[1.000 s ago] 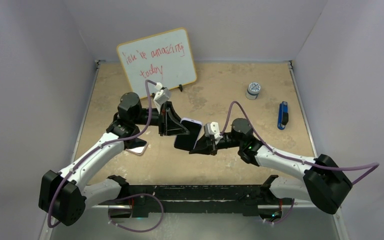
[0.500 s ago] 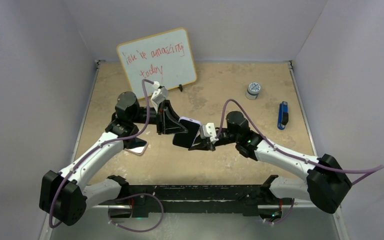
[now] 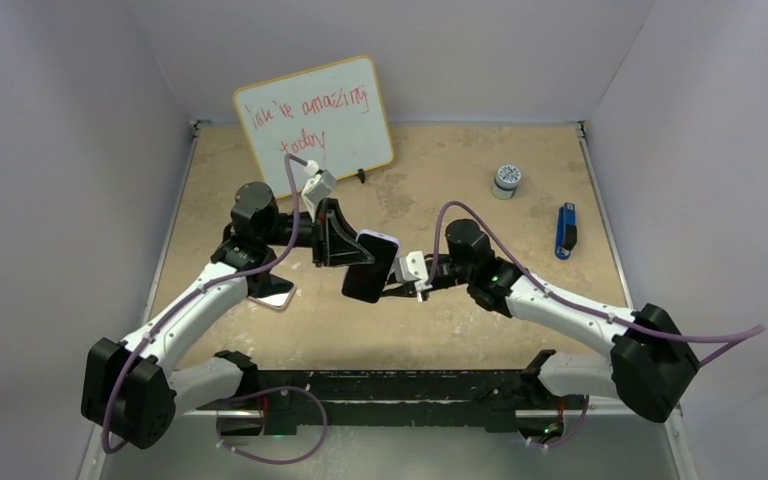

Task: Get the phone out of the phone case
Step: Remove the phone case from the phone.

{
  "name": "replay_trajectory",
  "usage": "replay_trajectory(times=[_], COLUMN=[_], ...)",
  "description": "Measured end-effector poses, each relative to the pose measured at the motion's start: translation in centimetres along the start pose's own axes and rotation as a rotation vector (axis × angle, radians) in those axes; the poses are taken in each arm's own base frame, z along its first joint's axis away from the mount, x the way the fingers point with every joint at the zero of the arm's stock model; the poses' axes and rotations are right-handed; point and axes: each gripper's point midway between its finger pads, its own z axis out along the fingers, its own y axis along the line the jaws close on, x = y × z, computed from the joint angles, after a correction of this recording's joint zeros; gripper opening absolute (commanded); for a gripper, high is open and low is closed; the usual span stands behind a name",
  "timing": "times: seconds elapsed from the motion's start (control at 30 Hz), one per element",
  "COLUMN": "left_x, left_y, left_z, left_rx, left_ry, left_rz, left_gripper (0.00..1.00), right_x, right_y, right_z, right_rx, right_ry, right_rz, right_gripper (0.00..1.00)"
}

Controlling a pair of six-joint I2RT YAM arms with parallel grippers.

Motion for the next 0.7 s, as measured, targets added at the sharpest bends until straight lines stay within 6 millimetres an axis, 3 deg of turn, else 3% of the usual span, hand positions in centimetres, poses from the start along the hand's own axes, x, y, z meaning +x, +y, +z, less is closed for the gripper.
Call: replay_trajectory(times=[0.33,0.7], left_x=[0.1,2.0], left_y=[0.7,1.8], left_z=[-0.2,-0.8], left_rx=[-0.025,-0.123], left_ry=[-0.009,-0.077], left_rz=[-0.03,-0.097], left_gripper=[0.0,0.0], right_x=[0.5,1.6], right_y=[-0.7,1.1], right_z=[0.0,-0.4], right_rx=[0.049,0.201], right_ry=[0.012,-0.134], right_rz=[0.003,0.277], right_gripper=[0.01,0.17])
